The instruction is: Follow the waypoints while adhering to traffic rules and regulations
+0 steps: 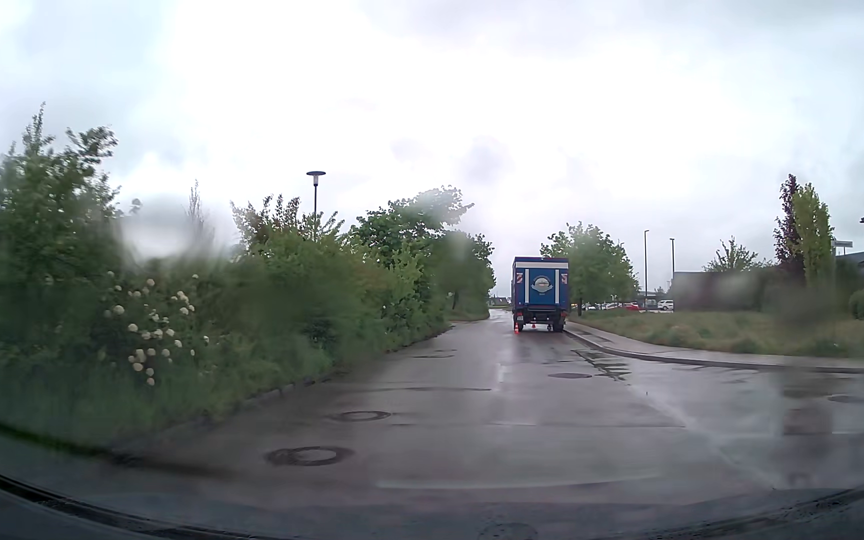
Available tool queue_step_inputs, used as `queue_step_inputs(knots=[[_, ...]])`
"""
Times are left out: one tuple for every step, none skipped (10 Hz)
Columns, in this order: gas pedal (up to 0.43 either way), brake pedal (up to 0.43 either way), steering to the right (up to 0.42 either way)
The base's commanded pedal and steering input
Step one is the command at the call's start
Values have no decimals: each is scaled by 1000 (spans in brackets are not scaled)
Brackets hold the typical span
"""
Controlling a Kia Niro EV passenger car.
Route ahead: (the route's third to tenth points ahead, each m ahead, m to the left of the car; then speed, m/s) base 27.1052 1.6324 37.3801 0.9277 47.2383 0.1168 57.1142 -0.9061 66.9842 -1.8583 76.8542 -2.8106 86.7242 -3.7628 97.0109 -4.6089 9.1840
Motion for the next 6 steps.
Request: queue_step_inputs(knots=[[110,0,-4],[98,0,-4],[98,0,-4],[98,0,-3],[98,0,-2],[98,0,-3]])
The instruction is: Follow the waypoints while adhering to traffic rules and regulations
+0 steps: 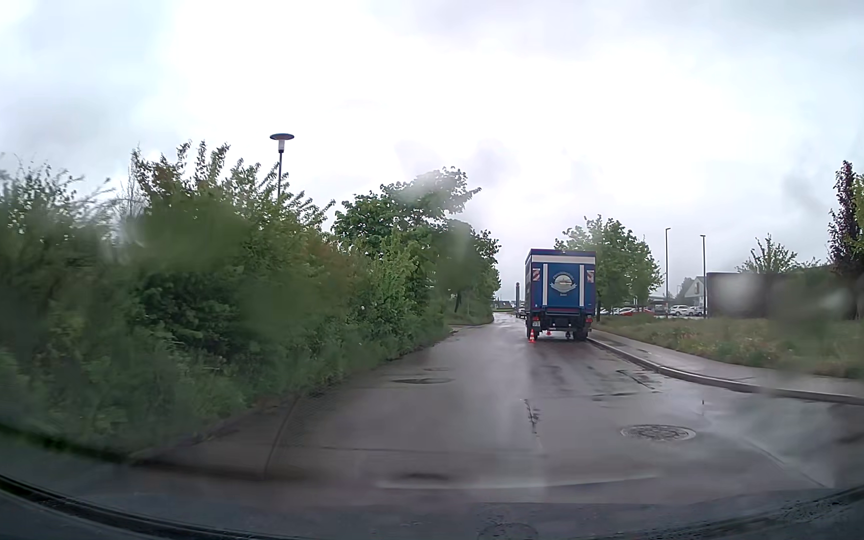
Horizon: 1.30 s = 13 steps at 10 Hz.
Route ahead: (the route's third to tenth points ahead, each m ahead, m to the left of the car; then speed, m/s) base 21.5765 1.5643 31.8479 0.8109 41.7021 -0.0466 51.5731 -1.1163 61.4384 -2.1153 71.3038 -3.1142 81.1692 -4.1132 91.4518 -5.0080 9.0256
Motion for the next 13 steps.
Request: queue_step_inputs(knots=[[98,0,-2],[98,0,0],[98,0,1],[98,0,1],[98,0,1],[98,0,4],[98,0,4],[98,0,4],[98,0,6],[98,0,11],[98,0,17],[98,0,18],[110,0,18]])
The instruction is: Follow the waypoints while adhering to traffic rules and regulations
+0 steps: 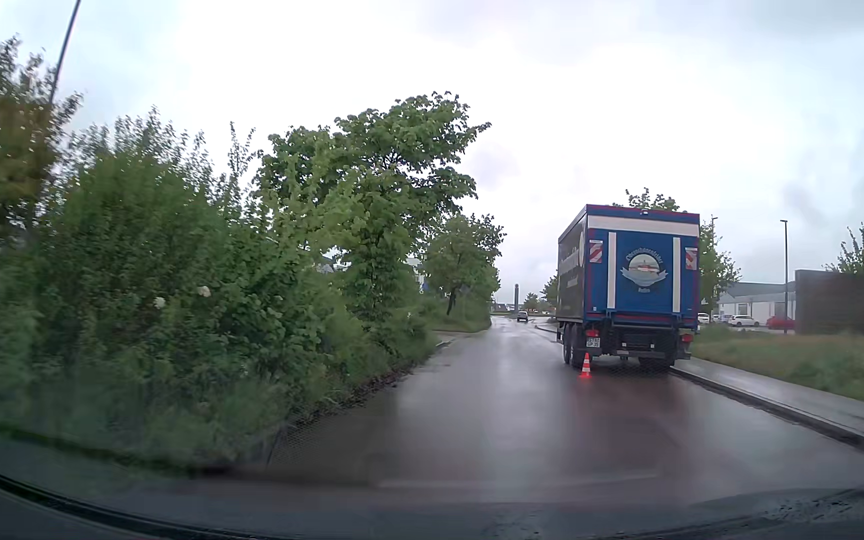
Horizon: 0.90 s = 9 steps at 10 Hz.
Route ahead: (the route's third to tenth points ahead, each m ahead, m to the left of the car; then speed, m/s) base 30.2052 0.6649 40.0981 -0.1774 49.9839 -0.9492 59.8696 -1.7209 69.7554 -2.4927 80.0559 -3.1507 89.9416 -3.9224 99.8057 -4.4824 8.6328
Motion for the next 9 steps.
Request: queue_step_inputs(knots=[[110,0,18],[110,0,18],[110,0,19],[110,0,19],[110,0,19],[110,0,19],[110,0,19],[118,0,19],[138,0,20]])
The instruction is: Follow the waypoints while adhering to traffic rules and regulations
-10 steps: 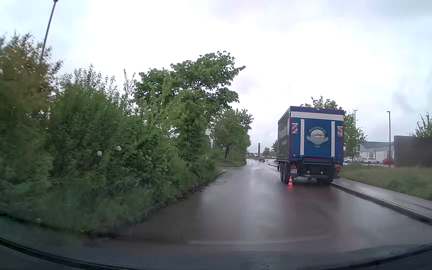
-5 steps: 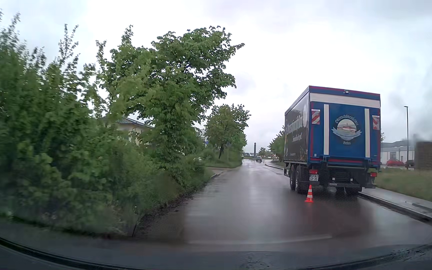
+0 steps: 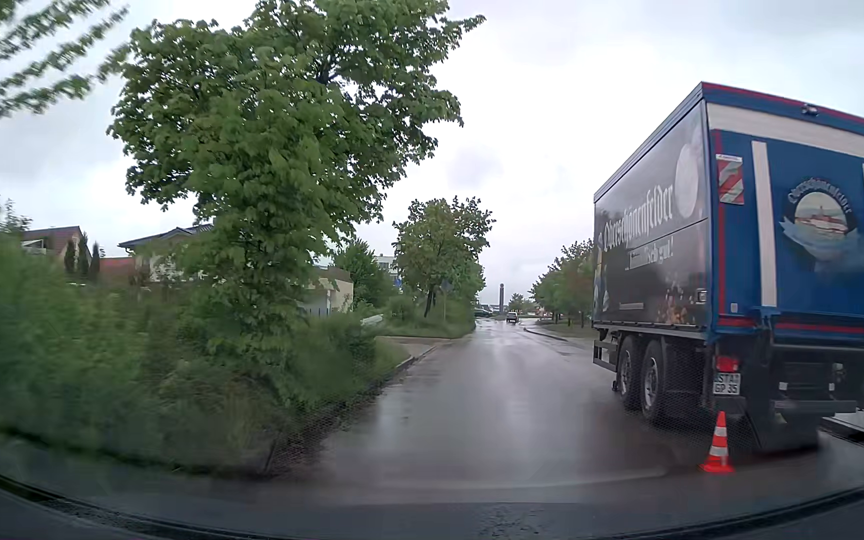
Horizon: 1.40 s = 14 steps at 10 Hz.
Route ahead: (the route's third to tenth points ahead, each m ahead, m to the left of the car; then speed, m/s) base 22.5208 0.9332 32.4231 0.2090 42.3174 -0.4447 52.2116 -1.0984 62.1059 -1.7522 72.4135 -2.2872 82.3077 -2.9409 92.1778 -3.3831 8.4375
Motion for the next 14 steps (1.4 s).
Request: queue_step_inputs(knots=[[138,0,24],[138,0,31],[138,0,35],[138,0,35],[138,0,35],[150,0,35],[189,0,35],[197,0,35],[197,0,35],[197,0,35],[197,0,35],[197,0,35],[197,0,35],[197,0,35]])
